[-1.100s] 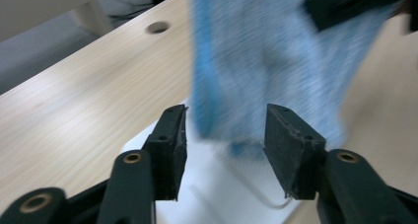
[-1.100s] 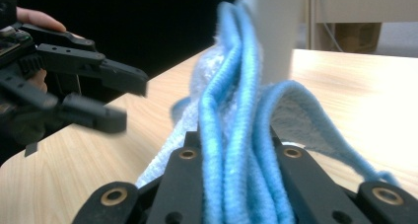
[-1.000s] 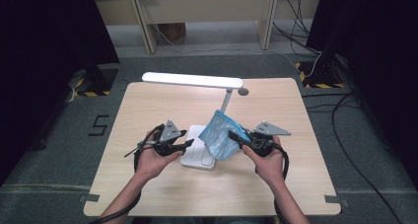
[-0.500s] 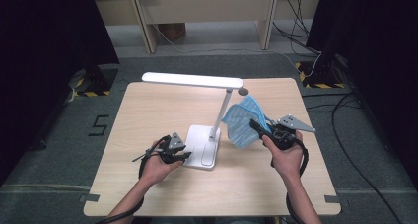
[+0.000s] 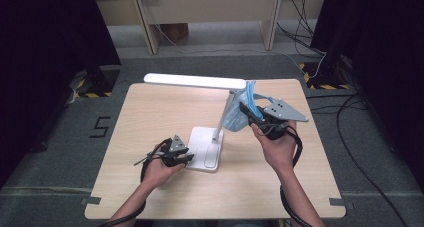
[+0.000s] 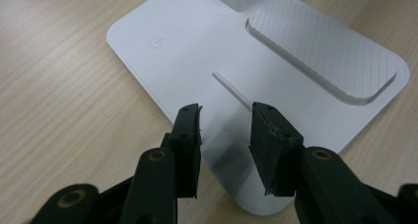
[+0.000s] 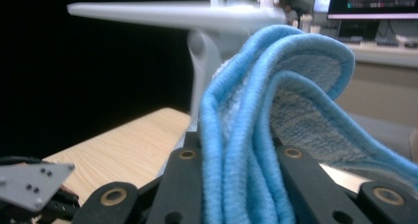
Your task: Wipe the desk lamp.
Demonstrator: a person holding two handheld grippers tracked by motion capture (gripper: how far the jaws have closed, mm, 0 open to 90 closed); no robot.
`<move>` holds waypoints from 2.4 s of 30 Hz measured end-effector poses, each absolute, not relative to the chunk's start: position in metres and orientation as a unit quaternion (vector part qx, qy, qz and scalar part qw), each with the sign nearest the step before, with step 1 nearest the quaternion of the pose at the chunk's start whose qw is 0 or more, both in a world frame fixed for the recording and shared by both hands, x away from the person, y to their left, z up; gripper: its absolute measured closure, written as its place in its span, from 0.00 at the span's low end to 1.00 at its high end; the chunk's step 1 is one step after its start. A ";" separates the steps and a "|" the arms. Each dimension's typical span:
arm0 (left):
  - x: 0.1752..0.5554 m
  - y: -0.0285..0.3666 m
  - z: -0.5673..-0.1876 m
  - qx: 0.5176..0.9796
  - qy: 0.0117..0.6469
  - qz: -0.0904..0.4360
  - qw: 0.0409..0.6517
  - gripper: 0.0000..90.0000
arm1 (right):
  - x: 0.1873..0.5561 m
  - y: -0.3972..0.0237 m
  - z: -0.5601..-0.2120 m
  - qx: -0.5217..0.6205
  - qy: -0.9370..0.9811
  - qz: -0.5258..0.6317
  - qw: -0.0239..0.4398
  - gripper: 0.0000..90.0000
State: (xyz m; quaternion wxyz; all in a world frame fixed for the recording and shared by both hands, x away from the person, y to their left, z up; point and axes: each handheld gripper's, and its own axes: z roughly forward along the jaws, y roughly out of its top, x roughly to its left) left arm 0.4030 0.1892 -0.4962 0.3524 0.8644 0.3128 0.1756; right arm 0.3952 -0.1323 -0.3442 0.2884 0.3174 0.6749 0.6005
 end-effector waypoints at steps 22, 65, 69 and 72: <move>0.405 0.188 -0.495 0.871 0.300 0.176 0.348 0.74 | 0.412 -0.118 -0.334 0.304 0.721 0.560 0.273 0.89; 0.407 0.188 -0.494 0.874 0.296 0.173 0.343 0.75 | 0.428 -0.111 -0.356 0.317 0.717 0.562 0.263 0.89; 0.407 0.188 -0.494 0.874 0.296 0.173 0.343 0.75 | 0.428 -0.110 -0.359 0.322 0.717 0.561 0.258 0.89; 0.407 0.188 -0.494 0.874 0.296 0.173 0.344 0.75 | 0.428 -0.109 -0.363 0.324 0.719 0.560 0.255 0.89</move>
